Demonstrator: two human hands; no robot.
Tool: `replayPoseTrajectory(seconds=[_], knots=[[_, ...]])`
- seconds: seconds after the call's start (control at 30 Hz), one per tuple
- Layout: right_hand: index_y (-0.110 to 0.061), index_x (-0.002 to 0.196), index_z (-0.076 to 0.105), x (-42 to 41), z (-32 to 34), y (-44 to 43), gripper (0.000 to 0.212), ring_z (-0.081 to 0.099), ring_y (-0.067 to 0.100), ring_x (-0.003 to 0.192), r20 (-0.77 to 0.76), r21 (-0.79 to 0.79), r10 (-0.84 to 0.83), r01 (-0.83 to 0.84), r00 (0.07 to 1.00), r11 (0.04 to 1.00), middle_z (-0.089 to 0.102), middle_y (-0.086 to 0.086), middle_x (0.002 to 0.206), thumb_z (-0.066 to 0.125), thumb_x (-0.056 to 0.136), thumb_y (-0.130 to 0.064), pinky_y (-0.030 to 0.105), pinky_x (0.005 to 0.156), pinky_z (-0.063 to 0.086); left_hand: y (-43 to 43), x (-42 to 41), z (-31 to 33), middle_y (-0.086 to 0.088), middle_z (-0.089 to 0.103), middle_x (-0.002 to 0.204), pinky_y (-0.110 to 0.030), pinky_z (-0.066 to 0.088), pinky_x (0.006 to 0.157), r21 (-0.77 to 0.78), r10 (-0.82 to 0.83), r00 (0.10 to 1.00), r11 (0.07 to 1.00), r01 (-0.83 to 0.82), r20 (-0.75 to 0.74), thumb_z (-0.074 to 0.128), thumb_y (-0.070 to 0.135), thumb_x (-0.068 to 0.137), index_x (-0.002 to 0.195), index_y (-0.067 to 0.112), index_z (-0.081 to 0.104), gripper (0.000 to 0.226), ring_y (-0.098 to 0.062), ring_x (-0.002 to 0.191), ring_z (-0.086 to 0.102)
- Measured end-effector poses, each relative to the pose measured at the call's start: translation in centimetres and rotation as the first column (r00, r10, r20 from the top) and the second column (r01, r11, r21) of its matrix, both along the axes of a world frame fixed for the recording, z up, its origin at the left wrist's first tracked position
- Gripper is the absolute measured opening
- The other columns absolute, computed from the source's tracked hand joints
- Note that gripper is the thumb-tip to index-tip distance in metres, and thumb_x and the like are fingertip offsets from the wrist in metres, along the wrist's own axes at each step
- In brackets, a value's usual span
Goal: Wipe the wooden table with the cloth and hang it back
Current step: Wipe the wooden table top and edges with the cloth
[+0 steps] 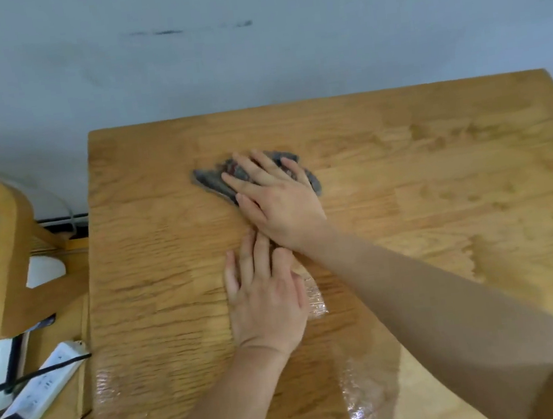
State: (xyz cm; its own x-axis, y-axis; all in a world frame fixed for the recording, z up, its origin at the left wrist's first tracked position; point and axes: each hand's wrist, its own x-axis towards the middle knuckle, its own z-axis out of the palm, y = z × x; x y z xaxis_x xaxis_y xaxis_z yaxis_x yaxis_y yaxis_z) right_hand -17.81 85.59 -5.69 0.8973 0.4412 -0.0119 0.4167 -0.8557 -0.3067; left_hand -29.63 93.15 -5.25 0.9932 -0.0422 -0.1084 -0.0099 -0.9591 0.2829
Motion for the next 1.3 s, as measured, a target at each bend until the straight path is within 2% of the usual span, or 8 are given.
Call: replayPoseTrajectory(seconds=[0.13,0.33,0.5,0.67,0.9,1.0,1.13,1.3], knots=[[-0.03,0.138,0.053,-0.9,-0.3,-7.4,0.046,0.036,0.02,0.142,0.068,-0.072,0.083,-0.078,0.994,0.994,0.043,0.0,0.152,0.041,0.094,-0.036,0.049,0.113,0.028,0.1,0.1,0.0,-0.01,0.041,0.147,-0.052,0.019,0.113,-0.037,-0.008,1.0,0.999,0.009,0.019,0.035,0.029,0.085,0.092,0.02,0.055,0.023,-0.027,0.142,0.027],[-0.031,0.151,0.03,7.7,0.0,-6.2,0.053,0.01,0.02,0.15,0.02,-0.103,-0.467,0.467,0.884,0.878,0.019,0.0,0.162,0.029,0.098,-0.039,0.051,0.118,0.009,-0.1,0.3,0.1,-0.011,0.04,0.148,-0.051,0.018,0.114,-0.042,-0.014,1.0,0.999,0.015,0.028,0.034,0.028,0.086,0.093,0.019,0.056,0.024,-0.028,0.141,0.028],[-0.033,0.147,0.038,6.6,-0.7,0.2,0.05,0.02,0.022,0.147,0.055,-0.107,-0.124,0.13,0.991,0.986,0.027,-0.002,0.159,0.032,0.097,-0.04,0.053,0.115,0.018,0.1,0.3,0.0,-0.01,0.042,0.146,-0.052,0.02,0.113,-0.025,-0.009,1.0,1.0,0.009,0.021,0.036,0.027,0.084,0.092,0.019,0.055,0.022,-0.028,0.141,0.028],[-0.035,0.145,0.041,-2.4,0.1,-6.1,0.048,0.022,0.018,0.147,0.009,-0.12,0.112,-0.11,0.994,0.987,0.031,-0.003,0.158,0.037,0.098,-0.037,0.048,0.117,0.018,0.2,0.1,-0.2,-0.012,0.044,0.144,-0.052,0.022,0.112,-0.025,-0.001,0.999,1.0,0.002,0.039,0.036,0.027,0.085,0.093,0.018,0.057,0.024,-0.028,0.14,0.031],[-0.032,0.15,0.031,6.5,0.4,-12.4,0.056,0.017,0.024,0.148,0.016,-0.145,-0.515,0.512,0.857,0.847,0.026,0.004,0.16,0.027,0.095,-0.042,0.053,0.117,0.015,-0.2,0.3,-0.3,-0.011,0.04,0.147,-0.054,0.022,0.112,-0.031,-0.016,0.999,0.999,0.018,0.043,0.036,0.027,0.085,0.093,0.019,0.054,0.021,-0.029,0.141,0.028],[-0.031,0.152,0.026,8.1,0.0,-7.8,0.055,0.01,0.023,0.15,-0.024,-0.105,-0.563,0.558,0.826,0.823,0.017,0.002,0.163,0.026,0.098,-0.04,0.053,0.118,0.009,-0.1,0.5,-0.5,-0.011,0.039,0.148,-0.053,0.02,0.113,-0.01,-0.012,0.999,1.0,0.013,0.043,0.037,0.027,0.085,0.093,0.019,0.053,0.02,-0.029,0.141,0.026],[-0.031,0.148,0.036,0.0,0.0,-4.6,0.052,0.017,0.02,0.149,0.021,-0.086,-0.303,0.303,0.953,0.949,0.024,-0.001,0.161,0.032,0.097,-0.038,0.052,0.117,0.016,-0.1,-0.1,-0.3,-0.011,0.039,0.147,-0.053,0.018,0.113,0.008,-0.004,0.999,1.0,0.004,0.041,0.033,0.029,0.084,0.092,0.019,0.053,0.024,-0.029,0.141,0.027],[-0.033,0.148,0.037,-15.4,-0.2,-5.5,0.05,0.02,0.018,0.148,-0.017,-0.084,-0.341,0.338,0.94,0.937,0.025,-0.001,0.16,0.038,0.098,-0.035,0.048,0.117,0.021,-0.2,0.4,-0.1,-0.012,0.039,0.147,-0.054,0.021,0.112,-0.014,0.003,0.998,1.0,-0.002,0.056,0.035,0.032,0.085,0.096,0.018,0.051,0.024,-0.03,0.14,0.028]])
